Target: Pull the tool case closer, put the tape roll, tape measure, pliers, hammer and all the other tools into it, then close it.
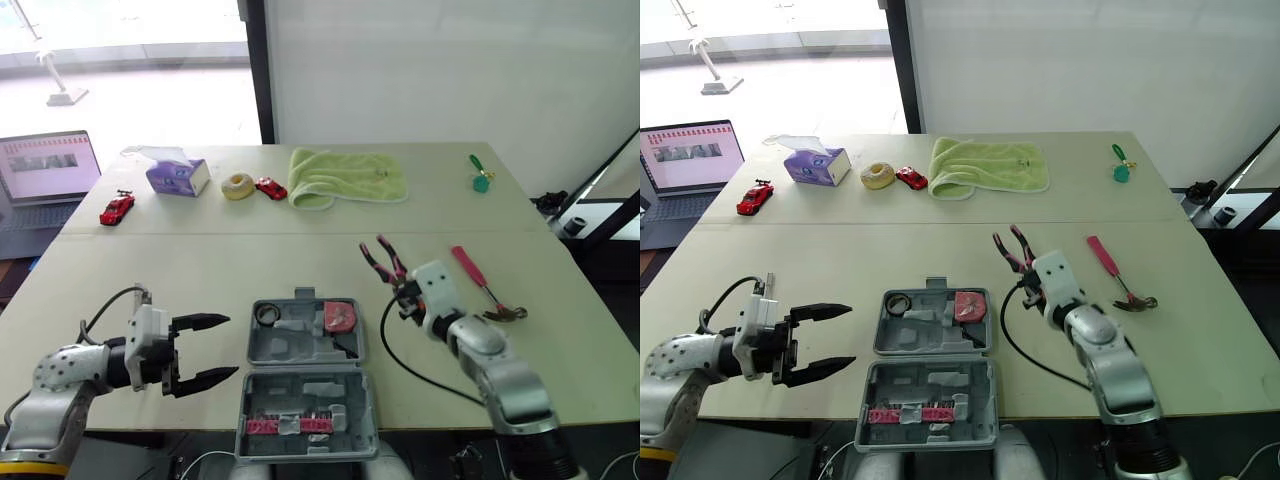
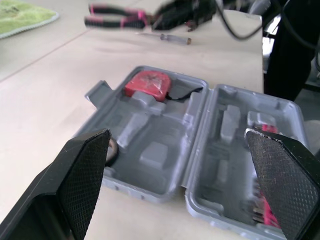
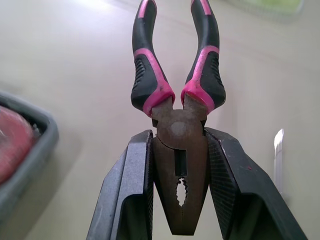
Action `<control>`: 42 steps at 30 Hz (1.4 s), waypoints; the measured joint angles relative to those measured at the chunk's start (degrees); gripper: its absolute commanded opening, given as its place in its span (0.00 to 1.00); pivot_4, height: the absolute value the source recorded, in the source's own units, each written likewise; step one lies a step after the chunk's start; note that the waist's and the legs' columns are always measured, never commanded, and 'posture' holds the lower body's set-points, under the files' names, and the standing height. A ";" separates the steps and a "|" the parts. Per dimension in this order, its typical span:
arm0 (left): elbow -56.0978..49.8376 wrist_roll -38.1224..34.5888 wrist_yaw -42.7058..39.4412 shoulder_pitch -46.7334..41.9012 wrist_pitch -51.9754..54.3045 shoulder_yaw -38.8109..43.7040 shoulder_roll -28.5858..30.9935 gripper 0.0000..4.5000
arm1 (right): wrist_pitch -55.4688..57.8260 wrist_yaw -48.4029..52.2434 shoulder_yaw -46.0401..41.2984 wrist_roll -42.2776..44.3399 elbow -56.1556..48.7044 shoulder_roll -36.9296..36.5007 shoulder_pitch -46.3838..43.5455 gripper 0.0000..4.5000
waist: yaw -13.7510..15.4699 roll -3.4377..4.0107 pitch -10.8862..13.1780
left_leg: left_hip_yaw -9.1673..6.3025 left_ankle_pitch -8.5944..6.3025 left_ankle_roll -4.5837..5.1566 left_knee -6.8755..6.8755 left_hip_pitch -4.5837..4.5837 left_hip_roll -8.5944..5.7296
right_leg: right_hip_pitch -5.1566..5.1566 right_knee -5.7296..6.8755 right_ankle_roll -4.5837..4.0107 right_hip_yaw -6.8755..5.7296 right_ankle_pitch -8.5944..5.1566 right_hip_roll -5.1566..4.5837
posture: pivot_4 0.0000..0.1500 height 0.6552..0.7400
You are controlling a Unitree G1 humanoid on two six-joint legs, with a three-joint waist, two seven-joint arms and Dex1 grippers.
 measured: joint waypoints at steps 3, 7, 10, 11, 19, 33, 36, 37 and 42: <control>1.70 0.20 -1.09 -1.53 -0.01 -0.33 0.49 1.00 | 12.96 11.47 4.19 8.11 -6.55 -12.32 -8.62 0.22 | 0.17 0.18 0.15 | -0.02 0.00 0.01 0.02 -0.06 -0.03 | -0.02 -0.01 0.00 -0.01 0.00 -0.05 | 1.00 1.00; 3.26 0.37 -2.45 -3.97 -0.22 -0.74 0.75 1.00 | 27.41 25.60 13.06 19.63 -12.77 -22.19 -24.92 0.22 | 0.30 0.19 0.18 | -0.11 -0.03 0.06 0.02 -0.04 0.02 | -0.02 0.00 -0.01 -0.14 -0.01 -0.01 | 1.00 1.00; 3.30 0.35 -2.58 -5.05 0.20 -1.10 0.95 1.00 | 33.13 27.45 20.39 22.18 -11.28 -21.05 -31.88 0.22 | 0.21 0.19 0.19 | -0.09 -0.03 0.06 0.05 -0.11 0.01 | -0.08 -0.01 -0.01 -0.12 -0.01 -0.04 | 1.00 1.00; 3.24 0.32 -2.59 -5.49 0.43 -1.11 1.07 1.00 | 34.04 27.82 23.72 22.21 -9.72 -20.37 -34.61 0.22 | 0.16 0.20 0.20 | -0.07 -0.03 0.06 0.07 -0.14 0.00 | -0.11 0.00 -0.01 -0.11 0.00 -0.06 | 1.00 1.00; -0.55 0.31 -2.80 -5.04 2.72 -1.34 2.43 1.00 | 33.28 28.07 43.76 18.24 1.09 -12.90 -46.34 0.22 | 0.15 0.20 0.20 | -0.07 -0.03 0.06 0.04 -0.27 0.00 | -0.26 0.03 0.01 -0.13 0.00 -0.06 | 1.00 1.00; -3.34 0.09 -0.95 -1.18 5.17 -0.52 3.25 1.00 | 25.62 29.56 49.03 12.39 12.89 -4.96 -49.02 0.22 | -1.12 0.19 0.19 | -0.14 -0.01 0.04 0.28 -0.63 -0.01 | -0.73 0.55 0.02 -0.17 0.01 -0.04 | 1.00 1.00; -3.28 0.14 -0.97 -1.06 4.82 -0.49 3.31 1.00 | 24.52 29.83 49.40 11.27 14.77 -3.87 -48.96 0.22 | -1.24 0.20 0.19 | -0.15 -0.01 0.04 0.35 -0.71 -0.01 | -0.86 0.65 0.02 -0.17 0.01 0.00 | 1.00 1.00; -3.18 0.19 -0.92 -1.06 4.59 -0.48 3.39 1.00 | 23.90 29.92 49.60 10.72 15.55 -3.24 -48.91 0.22 | -1.27 0.20 0.19 | -0.16 -0.01 0.04 0.35 -0.72 0.00 | -0.88 0.65 0.02 -0.17 0.01 0.00 | 1.00 1.00; -2.23 0.35 -0.91 -1.14 2.93 0.28 3.82 1.00 | 21.50 30.54 50.45 9.16 17.59 -1.67 -47.33 0.22 | -1.19 0.20 0.19 | -0.19 -0.01 0.04 0.47 -0.94 -0.01 | -1.03 0.66 0.02 -0.17 0.02 -0.01 | 1.00 1.00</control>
